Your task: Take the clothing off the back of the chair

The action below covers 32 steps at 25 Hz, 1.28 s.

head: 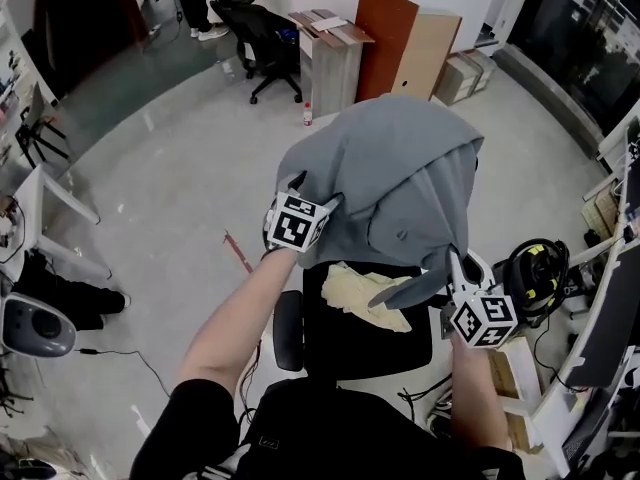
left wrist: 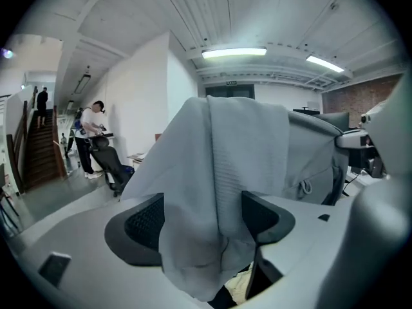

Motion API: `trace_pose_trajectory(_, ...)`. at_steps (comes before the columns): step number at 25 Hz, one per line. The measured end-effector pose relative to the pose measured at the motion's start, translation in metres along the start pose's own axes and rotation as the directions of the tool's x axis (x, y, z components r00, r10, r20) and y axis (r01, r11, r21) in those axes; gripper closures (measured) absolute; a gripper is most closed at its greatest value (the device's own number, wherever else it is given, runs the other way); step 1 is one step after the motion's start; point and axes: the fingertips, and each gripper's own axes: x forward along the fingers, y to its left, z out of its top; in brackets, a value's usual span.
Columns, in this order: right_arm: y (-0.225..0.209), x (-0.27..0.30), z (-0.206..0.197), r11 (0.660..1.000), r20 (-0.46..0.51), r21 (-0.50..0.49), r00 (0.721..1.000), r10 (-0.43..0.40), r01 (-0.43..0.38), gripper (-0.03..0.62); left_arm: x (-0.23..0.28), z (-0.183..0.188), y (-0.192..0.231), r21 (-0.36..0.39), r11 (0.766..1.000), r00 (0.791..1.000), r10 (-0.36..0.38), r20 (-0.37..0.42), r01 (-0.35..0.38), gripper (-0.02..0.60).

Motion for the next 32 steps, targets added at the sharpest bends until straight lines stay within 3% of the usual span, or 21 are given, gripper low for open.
trace_pose_trajectory(6, 0.007, 0.014, -0.012, 1.000, -0.040, 0.017, 0.999, 0.019, -0.018, 0.560, 0.035, 0.009, 0.012, -0.025, 0.999, 1.000, -0.027, 0.002, 0.027, 0.236)
trace_pose_trajectory(7, 0.008, 0.015, -0.012, 1.000, -0.044, 0.016, 0.999, 0.025, -0.024, 0.559, 0.035, 0.009, 0.015, -0.024, 1.000, 1.000, -0.010, -0.001, 0.010, 0.270)
trace_pose_trajectory(8, 0.008, 0.016, -0.012, 0.999, -0.048, 0.015, 0.998, 0.032, -0.031, 0.560, 0.033, 0.008, 0.020, -0.022, 1.000, 1.000, 0.013, -0.003, -0.013, 0.405)
trace_pose_trajectory(9, 0.009, 0.017, -0.012, 0.999, -0.050, 0.014, 0.998, 0.039, -0.038, 0.560, 0.028, 0.006, 0.024, -0.022, 0.999, 1.000, 0.030, 0.000, -0.030, 0.491)
trace_pose_trajectory(11, 0.013, 0.017, -0.012, 0.999, -0.049, 0.013, 0.997, 0.051, -0.051, 0.560, 0.017, 0.002, 0.027, -0.023, 0.999, 1.000, 0.024, 0.014, -0.024, 0.571)
trace_pose_trajectory(15, 0.023, 0.011, -0.010, 0.997, -0.045, 0.014, 0.996, 0.080, -0.080, 0.560, -0.011, 0.003, 0.021, -0.005, 1.000, 0.999, 0.016, 0.043, -0.016, 0.572)
trace_pose_trajectory(21, 0.029, -0.015, -0.003, 0.992, -0.011, 0.012, 0.992, 0.123, -0.123, 0.560, -0.058, 0.018, -0.005, -0.037, 0.999, 0.993, 0.014, 0.121, -0.010, 0.572)
trace_pose_trajectory(32, 0.041, -0.104, 0.012, 0.986, 0.082, 0.011, 0.982, 0.167, -0.169, 0.560, -0.165, 0.050, -0.075, -0.044, 0.999, 0.957, 0.030, 0.287, -0.019, 0.572)
